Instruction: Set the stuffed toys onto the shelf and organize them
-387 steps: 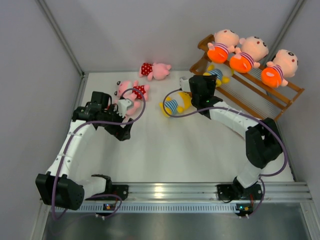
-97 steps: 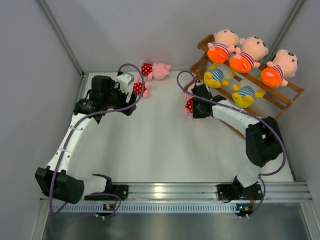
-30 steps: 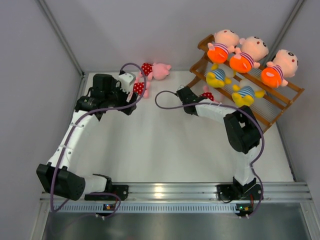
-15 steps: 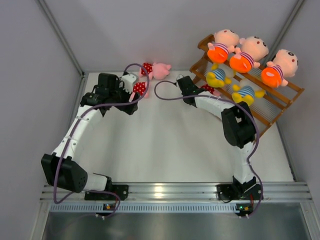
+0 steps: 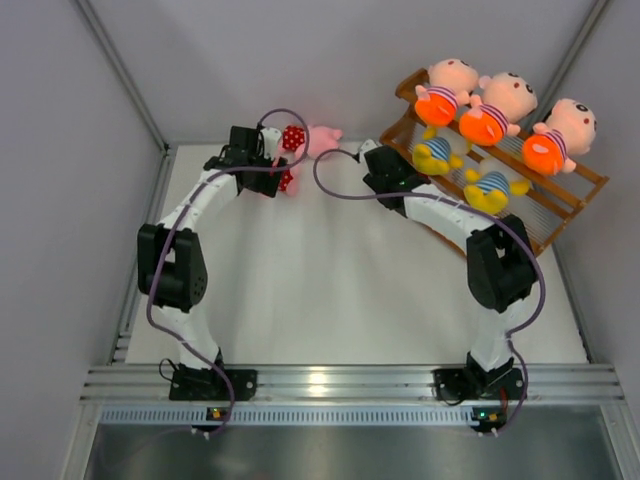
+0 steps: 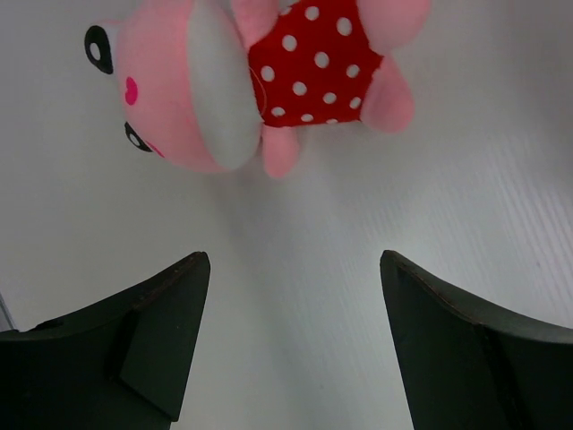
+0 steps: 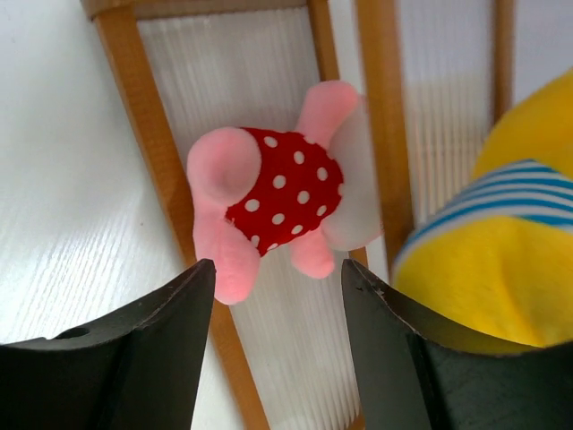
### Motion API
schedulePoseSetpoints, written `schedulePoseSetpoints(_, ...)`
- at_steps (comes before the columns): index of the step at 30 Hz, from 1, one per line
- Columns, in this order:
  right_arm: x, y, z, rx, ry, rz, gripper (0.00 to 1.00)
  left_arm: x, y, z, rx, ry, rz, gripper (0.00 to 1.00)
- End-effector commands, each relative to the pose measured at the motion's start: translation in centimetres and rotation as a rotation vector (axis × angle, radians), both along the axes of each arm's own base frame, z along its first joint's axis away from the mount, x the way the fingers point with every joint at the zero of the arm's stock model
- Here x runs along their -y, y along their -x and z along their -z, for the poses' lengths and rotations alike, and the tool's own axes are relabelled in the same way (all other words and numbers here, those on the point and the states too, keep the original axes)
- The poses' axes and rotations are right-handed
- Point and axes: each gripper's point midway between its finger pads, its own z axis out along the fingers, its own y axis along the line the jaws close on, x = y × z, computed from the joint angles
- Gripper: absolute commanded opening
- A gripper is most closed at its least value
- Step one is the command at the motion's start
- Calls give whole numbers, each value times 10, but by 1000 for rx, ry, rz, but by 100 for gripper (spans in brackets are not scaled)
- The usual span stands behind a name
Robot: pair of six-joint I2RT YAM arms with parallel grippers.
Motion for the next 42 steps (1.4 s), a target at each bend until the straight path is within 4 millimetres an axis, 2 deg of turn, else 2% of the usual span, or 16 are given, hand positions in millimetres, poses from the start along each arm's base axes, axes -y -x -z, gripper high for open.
schedulePoseSetpoints(1,-7,3,-40,105,-111,-4,59,-34,-55,-27,162,66,-206,82)
schedulePoseSetpoints(4,-6,8,-38,101,-114,-3,59,-52,-84,-12,174,123,-255,82)
schedulePoseSetpoints(6,-6,11,-37,95,-116,-4,59,-46,-102,-13,178,157,-160,83)
schedulePoseSetpoints(7,-6,11,-37,98,-124,1,60,-45,-105,16,114,139,-146,84)
schedulePoseSetpoints(9,-6,13,-38,101,-137,7,61,-41,-117,21,112,136,-127,85)
schedulePoseSetpoints(14,-9,21,-41,100,-189,-1,62,-47,-135,66,64,101,-143,82)
schedulePoseSetpoints(15,-9,23,-46,108,-201,-4,62,-49,-136,69,61,111,-139,66)
schedulePoseSetpoints(18,-15,31,-56,111,-245,-53,63,-42,-132,73,40,159,-76,37)
schedulePoseSetpoints(19,-19,32,-60,115,-261,-75,63,-38,-127,69,38,166,-43,13)
schedulePoseSetpoints(20,-26,37,-66,111,-298,-124,65,-36,-123,68,32,175,-19,2)
schedulePoseSetpoints(24,-51,54,-91,118,-406,-300,79,-24,-84,50,-2,198,88,0)
schedulePoseSetpoints(28,-74,83,-117,125,-487,-516,80,-8,-35,22,-30,248,208,0)
schedulePoseSetpoints(29,-88,100,-125,112,-529,-629,79,-5,-14,33,-78,263,230,0)
schedulePoseSetpoints(30,-95,109,-127,112,-511,-711,79,-1,-1,14,-53,271,260,0)
schedulePoseSetpoints(38,-171,222,-143,76,-529,-1310,79,37,119,-13,-159,340,459,0)
schedulePoseSetpoints(42,-197,253,-138,16,-497,-1419,81,62,166,-45,-109,397,580,0)
